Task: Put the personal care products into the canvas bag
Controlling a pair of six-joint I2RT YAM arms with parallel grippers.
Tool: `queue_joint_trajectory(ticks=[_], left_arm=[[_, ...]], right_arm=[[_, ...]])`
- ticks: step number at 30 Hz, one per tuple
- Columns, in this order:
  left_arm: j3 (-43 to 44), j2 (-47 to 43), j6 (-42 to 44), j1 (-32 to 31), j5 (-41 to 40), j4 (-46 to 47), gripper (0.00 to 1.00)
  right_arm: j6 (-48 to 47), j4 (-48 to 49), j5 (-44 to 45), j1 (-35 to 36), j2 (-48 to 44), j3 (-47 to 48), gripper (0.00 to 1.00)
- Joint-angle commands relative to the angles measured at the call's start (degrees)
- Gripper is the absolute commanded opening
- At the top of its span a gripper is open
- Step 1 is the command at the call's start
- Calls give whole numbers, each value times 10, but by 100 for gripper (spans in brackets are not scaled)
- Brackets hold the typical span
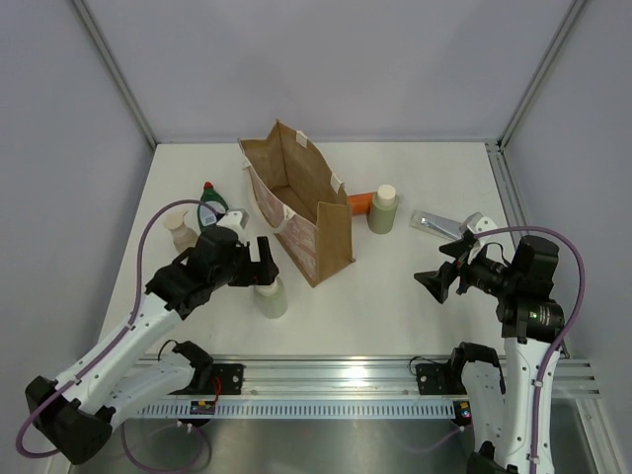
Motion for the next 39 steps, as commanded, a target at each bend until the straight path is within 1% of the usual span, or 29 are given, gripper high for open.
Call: queue_joint_trajectory(ticks=[1,3,7,9,12,18,28,35,36,39], left_arm=[[41,28,-14,-29,-75,-48,99],[57,41,-22,-54,-103,-66,99],[66,64,-29,-98,-125,-81,99],[62,73,-30,-121,-129,-78,99],[52,84,-32,-136,-119,-76,99],[49,119,-36,-155,-126,-74,99],[48,161,-51,-177,-166,-44,99],[54,187,-63,-196,-214,-45,98],[55,189,-63,-197,-216,-45,98],[57,196,-72,-201,-229,-55,91]], right_arm=[[-11,7,-1,-1,-17,-7,99],[-11,7,-1,-1,-19,-7,99],[-12,6,0,-1,-19,-6,100],[-12,6,0,-2,-19,-7,100],[-13,6,0,-2,-19,-7,99],[-15,5,-1,-1,-20,-6,99],[-15,5,-2,-2,-21,-6,99],[-15,4,0,-2,-19,-5,100],[-15,5,0,-2,-20,-5,100],[-15,5,2,-3,-21,-6,100]])
